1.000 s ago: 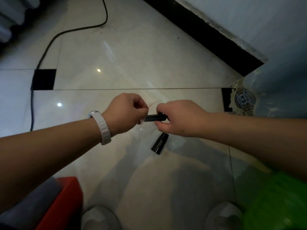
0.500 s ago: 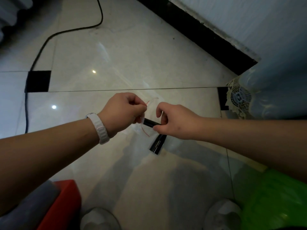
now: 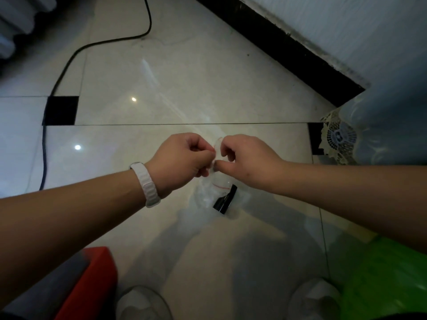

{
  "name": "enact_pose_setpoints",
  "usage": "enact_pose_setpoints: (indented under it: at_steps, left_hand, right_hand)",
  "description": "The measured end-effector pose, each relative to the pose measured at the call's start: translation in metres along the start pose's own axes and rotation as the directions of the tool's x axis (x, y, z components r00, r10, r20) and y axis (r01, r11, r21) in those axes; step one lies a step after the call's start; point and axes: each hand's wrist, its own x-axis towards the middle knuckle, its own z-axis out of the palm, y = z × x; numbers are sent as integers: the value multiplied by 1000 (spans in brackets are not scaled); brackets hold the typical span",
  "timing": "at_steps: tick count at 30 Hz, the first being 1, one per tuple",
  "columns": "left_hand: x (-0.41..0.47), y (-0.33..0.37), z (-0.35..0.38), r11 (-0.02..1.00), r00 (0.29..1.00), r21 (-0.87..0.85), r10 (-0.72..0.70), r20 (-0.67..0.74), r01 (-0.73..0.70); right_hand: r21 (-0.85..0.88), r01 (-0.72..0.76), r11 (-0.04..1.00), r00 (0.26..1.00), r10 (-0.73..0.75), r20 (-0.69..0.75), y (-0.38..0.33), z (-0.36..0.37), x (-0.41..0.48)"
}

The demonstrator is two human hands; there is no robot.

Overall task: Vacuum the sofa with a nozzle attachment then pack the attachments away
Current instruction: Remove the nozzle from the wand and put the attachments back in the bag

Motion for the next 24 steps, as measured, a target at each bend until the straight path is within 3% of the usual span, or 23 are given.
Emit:
enact_pose_setpoints:
  at_steps: [7, 9, 12, 16, 24]
  left_hand:
    - [9, -18, -21, 978, 995, 209, 14, -97, 6]
    - [12, -18, -28, 969, 991, 248, 45, -126, -13]
    - [13, -15, -40, 960, 980, 276, 93, -177, -41]
    - [11, -15, -54, 960, 969, 273, 117, -218, -55]
    - [-1, -32, -58, 967, 978, 255, 54, -200, -1]
  right_hand:
    - [143, 37, 989, 999, -38, 8, 12, 2, -7]
    - [77, 57, 995, 996, -62, 61, 21, 3, -3]
    - [-132, 111, 985, 962, -73, 265, 41, 14, 4]
    - [-325, 278, 904, 889, -113, 444, 62, 41, 7]
    - [-416, 529, 740, 763, -199, 615, 67, 76, 10]
